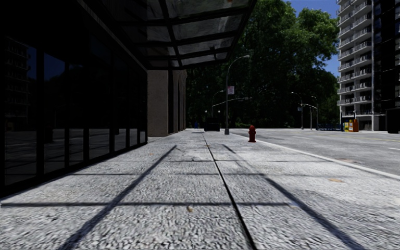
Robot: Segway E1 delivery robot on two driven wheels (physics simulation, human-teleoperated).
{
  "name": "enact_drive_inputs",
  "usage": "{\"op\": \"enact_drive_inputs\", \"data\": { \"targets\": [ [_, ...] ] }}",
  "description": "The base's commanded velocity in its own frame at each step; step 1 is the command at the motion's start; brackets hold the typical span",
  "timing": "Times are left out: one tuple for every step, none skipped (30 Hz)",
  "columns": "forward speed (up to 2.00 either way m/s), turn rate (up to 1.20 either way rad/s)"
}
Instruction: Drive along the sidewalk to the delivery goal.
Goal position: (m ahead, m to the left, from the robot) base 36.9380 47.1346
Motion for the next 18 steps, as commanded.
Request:
{"op": "enact_drive_inputs", "data": {
  "targets": [
    [2.00,0.00],
    [2.00,0.00],
    [2.00,0.00],
    [2.00,0.00],
    [2.00,0.00],
    [2.00,0.00],
    [2.00,0.00],
    [2.00,0.00],
    [2.00,0.00],
    [2.00,0.00],
    [2.00,0.00],
    [2.00,0.00],
    [2.00,0.00],
    [2.00,0.00],
    [2.00,0.00],
    [2.00,0.00],
    [2.00,0.00],
    [2.00,0.00]
  ]
}}
